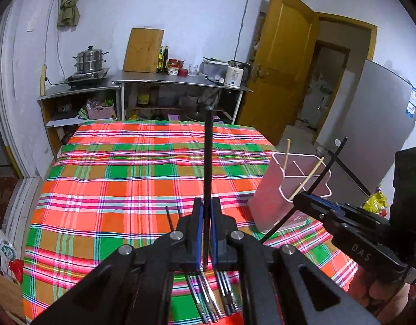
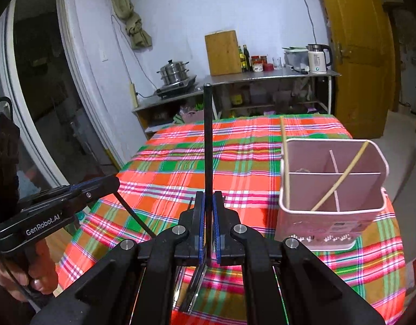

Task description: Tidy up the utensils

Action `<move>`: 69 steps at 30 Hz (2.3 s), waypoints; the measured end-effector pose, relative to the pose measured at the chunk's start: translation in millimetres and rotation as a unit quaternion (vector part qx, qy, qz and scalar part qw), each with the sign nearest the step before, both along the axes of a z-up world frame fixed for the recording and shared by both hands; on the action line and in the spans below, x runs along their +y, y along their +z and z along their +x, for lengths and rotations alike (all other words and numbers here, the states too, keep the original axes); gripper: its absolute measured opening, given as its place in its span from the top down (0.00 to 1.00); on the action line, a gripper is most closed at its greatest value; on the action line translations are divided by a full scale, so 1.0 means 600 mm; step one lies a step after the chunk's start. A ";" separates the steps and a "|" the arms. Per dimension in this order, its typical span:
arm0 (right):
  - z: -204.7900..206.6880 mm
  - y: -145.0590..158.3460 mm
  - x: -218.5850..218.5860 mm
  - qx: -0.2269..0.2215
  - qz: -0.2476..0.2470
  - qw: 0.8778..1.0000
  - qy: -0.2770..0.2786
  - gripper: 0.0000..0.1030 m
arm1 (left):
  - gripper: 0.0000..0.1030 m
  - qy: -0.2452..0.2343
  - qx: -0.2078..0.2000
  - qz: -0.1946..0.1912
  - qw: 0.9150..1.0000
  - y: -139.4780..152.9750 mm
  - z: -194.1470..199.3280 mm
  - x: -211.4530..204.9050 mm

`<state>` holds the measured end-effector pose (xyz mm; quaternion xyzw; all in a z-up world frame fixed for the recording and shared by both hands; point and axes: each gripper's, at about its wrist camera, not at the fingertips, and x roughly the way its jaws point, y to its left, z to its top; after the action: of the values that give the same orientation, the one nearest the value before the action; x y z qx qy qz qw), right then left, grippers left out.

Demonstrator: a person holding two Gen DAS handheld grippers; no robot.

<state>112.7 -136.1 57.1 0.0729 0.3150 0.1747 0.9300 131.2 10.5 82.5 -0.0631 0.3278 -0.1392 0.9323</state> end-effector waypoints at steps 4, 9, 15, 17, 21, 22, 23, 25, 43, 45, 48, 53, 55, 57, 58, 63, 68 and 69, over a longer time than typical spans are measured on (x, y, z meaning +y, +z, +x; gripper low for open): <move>-0.017 0.008 -0.018 -0.007 0.001 1.000 -0.008 0.95 | 0.94 -0.012 0.011 -0.004 1.000 -0.006 0.003 -0.016; -0.031 0.015 -0.053 -0.011 0.003 1.000 -0.026 0.95 | 0.94 -0.036 0.018 -0.010 0.999 -0.003 0.013 -0.057; -0.036 0.041 -0.107 -0.023 0.010 0.998 -0.060 0.95 | 0.94 -0.068 0.008 -0.020 0.997 0.031 0.030 -0.110; -0.037 0.054 -0.120 -0.031 0.012 0.997 -0.069 0.95 | 0.94 -0.078 0.002 -0.027 0.997 0.049 0.037 -0.126; -0.037 0.091 -0.153 -0.053 0.016 0.994 -0.090 0.95 | 0.94 -0.092 -0.019 -0.039 0.995 0.089 0.052 -0.150; -0.035 0.101 -0.159 -0.059 0.015 0.994 -0.094 0.95 | 0.94 -0.093 -0.026 -0.041 0.994 0.100 0.057 -0.156; -0.035 0.109 -0.165 -0.065 0.015 0.993 -0.099 0.95 | 0.94 -0.095 -0.031 -0.043 0.994 0.108 0.061 -0.161; -0.036 0.121 -0.171 -0.075 0.016 0.992 -0.105 0.95 | 0.94 -0.098 -0.039 -0.049 0.993 0.124 0.071 -0.169; 0.046 0.050 -0.198 -0.034 0.020 0.991 -0.129 0.95 | 0.94 -0.101 0.009 -0.041 0.994 0.029 0.162 -0.219; 0.052 0.034 -0.199 -0.023 0.020 0.991 -0.130 0.95 | 0.94 -0.101 0.014 -0.038 0.994 0.021 0.163 -0.223; 0.058 0.017 -0.199 -0.009 0.020 0.991 -0.129 0.95 | 0.94 -0.101 0.016 -0.036 0.994 0.010 0.162 -0.222; 0.064 -0.004 -0.196 0.011 0.019 0.992 -0.124 0.94 | 0.85 -0.102 0.014 -0.037 0.994 0.006 0.157 -0.218; 0.065 -0.008 -0.195 0.018 0.019 0.992 -0.122 0.94 | 0.78 -0.102 0.011 -0.038 0.994 0.009 0.151 -0.215; 0.062 -0.007 -0.195 0.017 0.016 0.992 -0.122 0.93 | 0.73 -0.102 0.004 -0.040 0.994 0.014 0.146 -0.211; 0.059 -0.004 -0.195 0.014 0.016 0.992 -0.122 0.90 | 0.72 -0.102 0.001 -0.041 0.994 0.017 0.142 -0.208; 0.042 0.014 -0.197 -0.002 0.017 0.992 -0.128 0.87 | 0.70 -0.094 -0.017 -0.045 0.994 0.034 0.120 -0.184; 0.012 0.030 -0.198 -0.020 0.017 0.990 -0.138 0.85 | 0.69 -0.079 -0.031 -0.040 0.996 0.036 0.089 -0.148; 0.005 0.032 -0.197 -0.024 0.017 0.990 -0.138 0.85 | 0.69 -0.076 -0.032 -0.038 0.996 0.034 0.082 -0.141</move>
<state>115.9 -254.3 76.5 0.1272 0.2769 0.0519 0.9510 180.4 -73.8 102.7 -0.0693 0.2962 -0.2236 0.9260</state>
